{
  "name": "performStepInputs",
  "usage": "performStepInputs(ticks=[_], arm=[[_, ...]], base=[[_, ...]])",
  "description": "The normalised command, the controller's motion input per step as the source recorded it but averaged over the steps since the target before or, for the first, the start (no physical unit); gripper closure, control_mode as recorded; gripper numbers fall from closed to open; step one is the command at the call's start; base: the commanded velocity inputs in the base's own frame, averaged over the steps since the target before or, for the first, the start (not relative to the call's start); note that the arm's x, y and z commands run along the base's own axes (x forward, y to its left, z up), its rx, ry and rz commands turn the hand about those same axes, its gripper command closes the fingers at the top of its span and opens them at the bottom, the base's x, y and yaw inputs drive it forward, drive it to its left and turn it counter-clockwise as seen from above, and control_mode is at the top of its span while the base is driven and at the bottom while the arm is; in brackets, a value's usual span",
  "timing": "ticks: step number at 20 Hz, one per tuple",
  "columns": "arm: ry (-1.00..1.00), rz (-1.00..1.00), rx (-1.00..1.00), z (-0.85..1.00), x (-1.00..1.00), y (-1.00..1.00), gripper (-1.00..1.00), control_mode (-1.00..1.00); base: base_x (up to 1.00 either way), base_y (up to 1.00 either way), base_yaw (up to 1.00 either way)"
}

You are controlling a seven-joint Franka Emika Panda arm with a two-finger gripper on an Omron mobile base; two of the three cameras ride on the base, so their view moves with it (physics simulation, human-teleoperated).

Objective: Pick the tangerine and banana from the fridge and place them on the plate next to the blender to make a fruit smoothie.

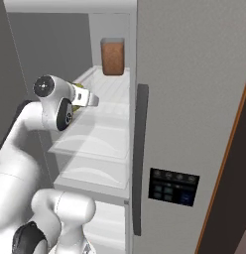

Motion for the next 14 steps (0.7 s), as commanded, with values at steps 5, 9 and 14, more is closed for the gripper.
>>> performStepInputs(ticks=[5, 9, 14], arm=[[0.02, -0.01, 0.0, 0.47, -0.98, -0.21, 1.0, -1.0], [0.04, -0.02, 0.0, -0.02, -1.0, -0.11, 1.0, -1.0], [0.07, -0.02, 0.0, -0.28, -0.98, -0.07, 1.0, -1.0]], base=[[0.0, 0.0, 0.0], [0.0, 0.0, 0.0], [0.0, 0.0, 0.0]])
